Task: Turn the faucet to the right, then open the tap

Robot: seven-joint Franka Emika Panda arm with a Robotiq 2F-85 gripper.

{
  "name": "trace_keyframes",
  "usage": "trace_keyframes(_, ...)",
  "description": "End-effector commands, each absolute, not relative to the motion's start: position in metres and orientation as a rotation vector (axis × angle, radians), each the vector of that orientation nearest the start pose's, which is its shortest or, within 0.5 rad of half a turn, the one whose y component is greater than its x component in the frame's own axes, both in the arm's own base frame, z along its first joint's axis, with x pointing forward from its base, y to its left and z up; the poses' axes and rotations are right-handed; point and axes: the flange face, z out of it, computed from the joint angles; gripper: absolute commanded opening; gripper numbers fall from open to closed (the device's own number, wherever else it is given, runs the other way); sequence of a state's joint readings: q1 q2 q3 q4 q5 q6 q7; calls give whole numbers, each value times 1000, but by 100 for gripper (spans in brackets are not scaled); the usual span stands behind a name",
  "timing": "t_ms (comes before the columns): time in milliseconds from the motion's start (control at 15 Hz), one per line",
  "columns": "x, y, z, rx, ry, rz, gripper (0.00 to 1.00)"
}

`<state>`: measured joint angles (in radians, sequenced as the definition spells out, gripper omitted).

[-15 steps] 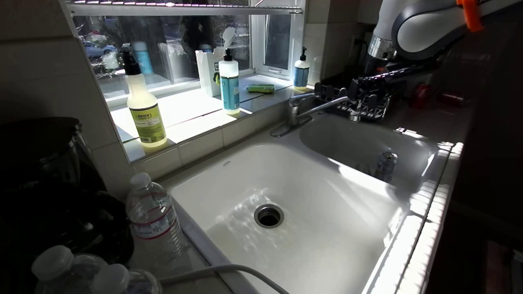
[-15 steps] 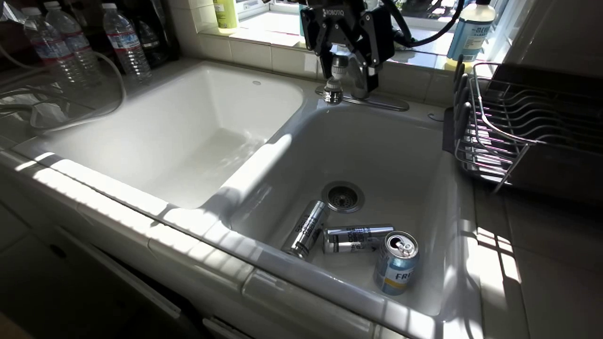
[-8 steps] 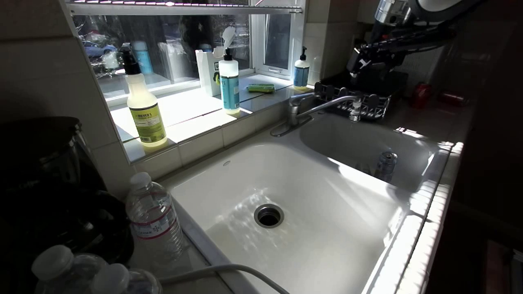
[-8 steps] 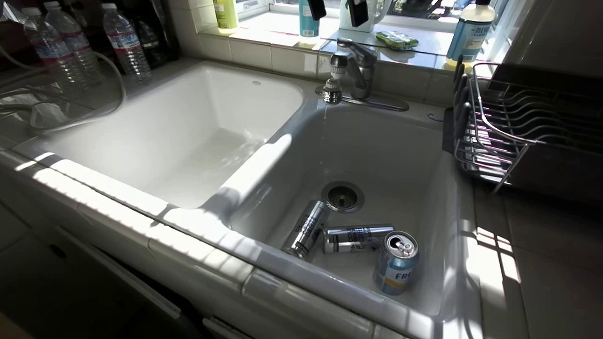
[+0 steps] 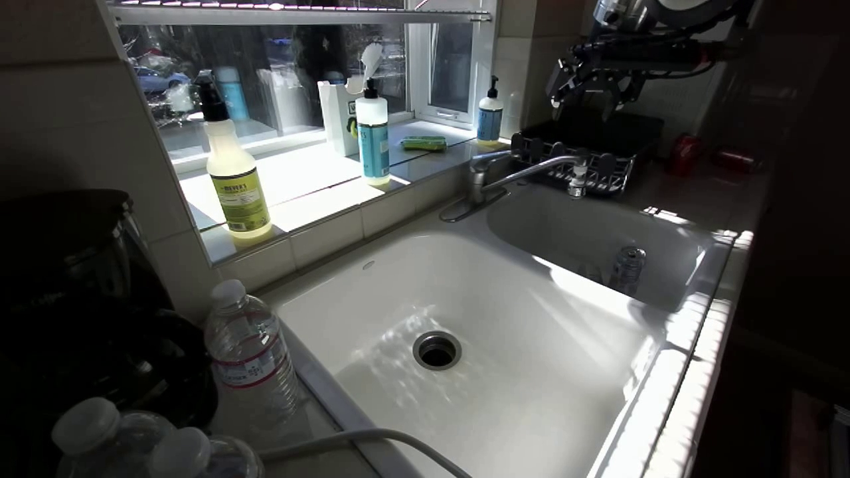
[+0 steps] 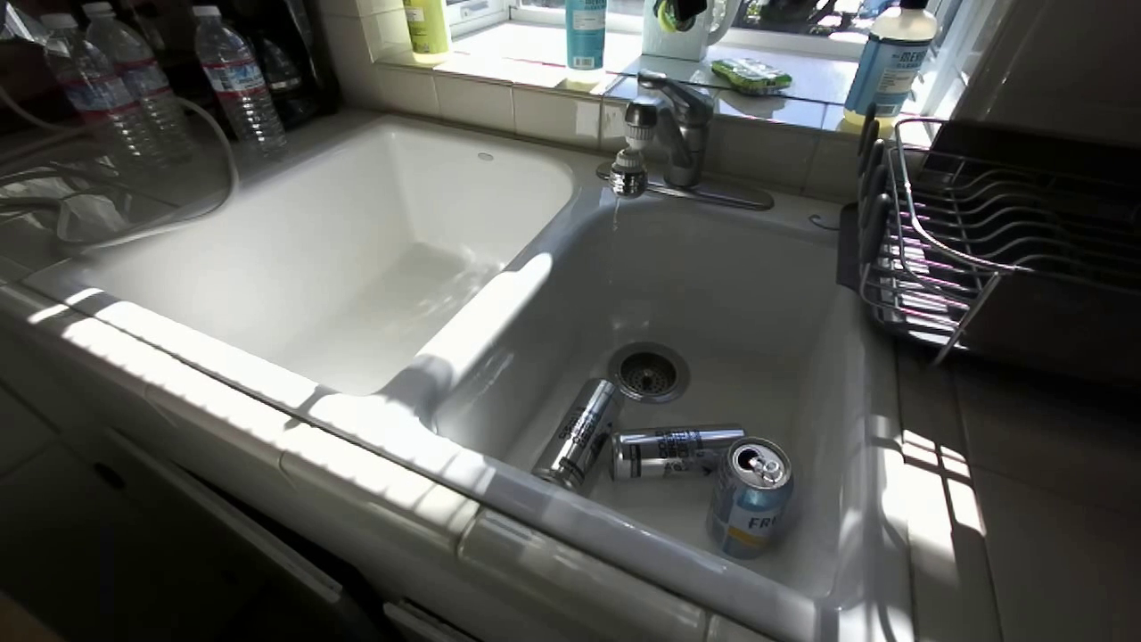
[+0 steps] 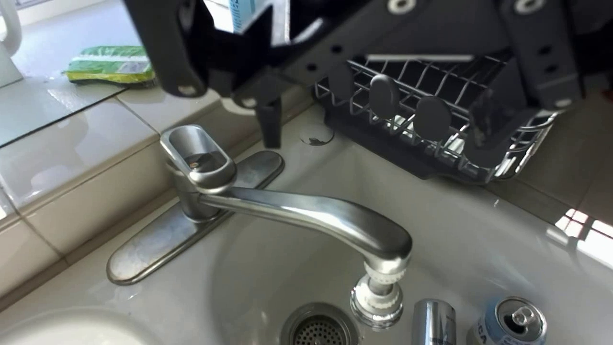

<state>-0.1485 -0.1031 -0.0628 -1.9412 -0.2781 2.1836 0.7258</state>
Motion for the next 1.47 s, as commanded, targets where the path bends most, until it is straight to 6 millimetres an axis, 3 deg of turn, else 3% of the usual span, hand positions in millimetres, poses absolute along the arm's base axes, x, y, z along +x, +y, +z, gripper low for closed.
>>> trace_keyframes(0, 569, -145, 549, -2851, 1297, -716, 100)
trace_keyframes(400, 592, -158, 531, -2621, 1218, -802, 100)
trace_keyframes(800, 603, -164, 507, -2453, 1141, -675, 100)
trace_keyframes(1400, 609, -180, 472, -2337, 1078, -555, 100)
